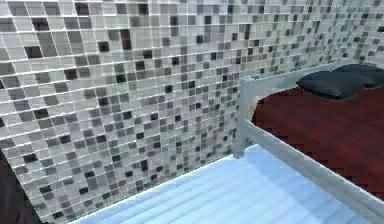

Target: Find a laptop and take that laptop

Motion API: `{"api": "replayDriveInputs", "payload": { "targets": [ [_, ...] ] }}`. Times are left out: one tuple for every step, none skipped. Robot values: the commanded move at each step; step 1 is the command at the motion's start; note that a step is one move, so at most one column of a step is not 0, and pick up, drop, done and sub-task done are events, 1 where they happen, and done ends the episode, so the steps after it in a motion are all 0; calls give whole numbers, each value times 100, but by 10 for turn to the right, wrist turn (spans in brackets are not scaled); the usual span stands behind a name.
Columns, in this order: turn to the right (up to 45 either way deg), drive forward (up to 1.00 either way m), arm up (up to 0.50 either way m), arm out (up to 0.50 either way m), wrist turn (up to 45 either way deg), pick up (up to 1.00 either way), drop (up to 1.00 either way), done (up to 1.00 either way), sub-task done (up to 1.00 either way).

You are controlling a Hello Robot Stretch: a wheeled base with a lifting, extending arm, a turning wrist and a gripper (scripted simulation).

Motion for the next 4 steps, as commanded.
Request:
{"api": "replayDriveInputs", "payload": {
  "targets": [
    [450,0,0,0,0,0,0,0,0],
    [450,0,0,0,0,0,0,0,0],
    [450,0,0,0,0,0,0,0,0],
    [120,0,0,0,0,0,0,0,0]
  ]
}}
